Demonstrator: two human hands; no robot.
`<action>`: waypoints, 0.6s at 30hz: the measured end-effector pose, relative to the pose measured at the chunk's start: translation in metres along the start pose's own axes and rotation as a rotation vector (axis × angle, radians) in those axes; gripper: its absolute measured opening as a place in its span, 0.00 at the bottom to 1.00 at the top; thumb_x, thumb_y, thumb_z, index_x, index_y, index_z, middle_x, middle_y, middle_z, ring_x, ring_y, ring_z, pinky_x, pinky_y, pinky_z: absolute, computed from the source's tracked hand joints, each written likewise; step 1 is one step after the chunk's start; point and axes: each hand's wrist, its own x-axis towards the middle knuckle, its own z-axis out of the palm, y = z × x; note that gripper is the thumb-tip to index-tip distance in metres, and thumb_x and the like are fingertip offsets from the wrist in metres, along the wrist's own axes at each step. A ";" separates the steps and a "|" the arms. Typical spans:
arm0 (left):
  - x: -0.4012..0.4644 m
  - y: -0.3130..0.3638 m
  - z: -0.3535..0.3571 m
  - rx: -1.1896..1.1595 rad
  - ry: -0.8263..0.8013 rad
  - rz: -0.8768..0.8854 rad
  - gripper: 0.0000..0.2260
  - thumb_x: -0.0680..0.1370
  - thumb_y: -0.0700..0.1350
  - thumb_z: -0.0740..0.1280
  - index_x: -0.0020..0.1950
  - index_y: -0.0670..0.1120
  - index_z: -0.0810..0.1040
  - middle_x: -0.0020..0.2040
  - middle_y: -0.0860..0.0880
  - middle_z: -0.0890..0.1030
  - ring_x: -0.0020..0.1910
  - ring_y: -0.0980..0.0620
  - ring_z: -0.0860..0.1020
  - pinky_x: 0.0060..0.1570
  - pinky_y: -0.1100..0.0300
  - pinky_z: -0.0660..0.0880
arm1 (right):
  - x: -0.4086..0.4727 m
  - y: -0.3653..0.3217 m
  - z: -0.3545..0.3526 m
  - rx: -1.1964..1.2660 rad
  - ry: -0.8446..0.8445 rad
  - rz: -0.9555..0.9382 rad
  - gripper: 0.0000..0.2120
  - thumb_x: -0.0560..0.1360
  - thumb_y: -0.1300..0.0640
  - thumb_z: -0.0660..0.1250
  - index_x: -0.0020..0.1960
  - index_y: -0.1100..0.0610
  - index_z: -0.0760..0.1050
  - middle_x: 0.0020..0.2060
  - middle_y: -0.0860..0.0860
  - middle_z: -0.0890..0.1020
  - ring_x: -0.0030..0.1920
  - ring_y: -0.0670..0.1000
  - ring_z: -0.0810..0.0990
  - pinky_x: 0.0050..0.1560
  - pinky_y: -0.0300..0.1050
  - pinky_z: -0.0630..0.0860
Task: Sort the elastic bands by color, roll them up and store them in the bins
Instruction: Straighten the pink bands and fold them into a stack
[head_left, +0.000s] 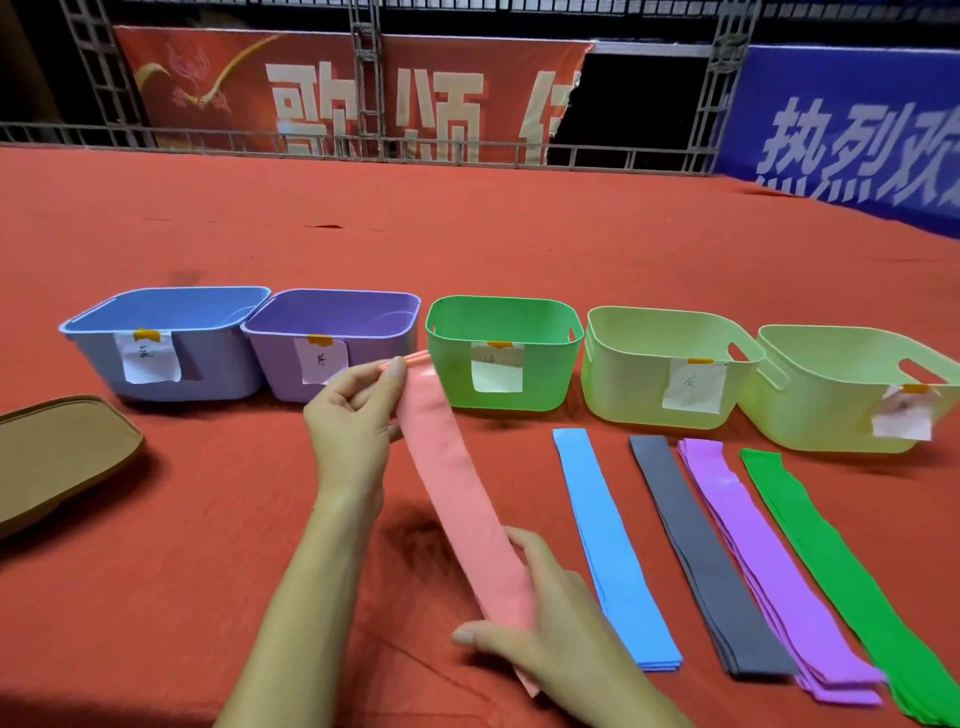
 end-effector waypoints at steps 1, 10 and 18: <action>0.003 -0.005 0.000 0.026 0.002 -0.006 0.06 0.81 0.44 0.75 0.54 0.41 0.86 0.36 0.52 0.85 0.37 0.58 0.80 0.35 0.60 0.81 | -0.001 -0.001 0.001 -0.004 -0.001 0.006 0.45 0.61 0.25 0.75 0.72 0.29 0.58 0.60 0.38 0.81 0.59 0.45 0.79 0.59 0.45 0.77; 0.027 -0.070 0.022 0.209 -0.070 -0.164 0.08 0.82 0.43 0.74 0.54 0.39 0.85 0.35 0.53 0.82 0.32 0.59 0.77 0.31 0.63 0.78 | -0.012 0.002 -0.009 0.011 -0.101 -0.005 0.33 0.75 0.33 0.66 0.76 0.31 0.55 0.66 0.41 0.80 0.64 0.48 0.79 0.64 0.52 0.77; 0.060 -0.115 0.047 0.620 -0.209 -0.251 0.06 0.78 0.46 0.78 0.48 0.44 0.88 0.44 0.46 0.86 0.36 0.50 0.79 0.34 0.53 0.83 | 0.002 0.033 -0.019 0.152 -0.024 0.004 0.30 0.78 0.53 0.70 0.77 0.39 0.68 0.51 0.45 0.85 0.47 0.49 0.87 0.54 0.51 0.83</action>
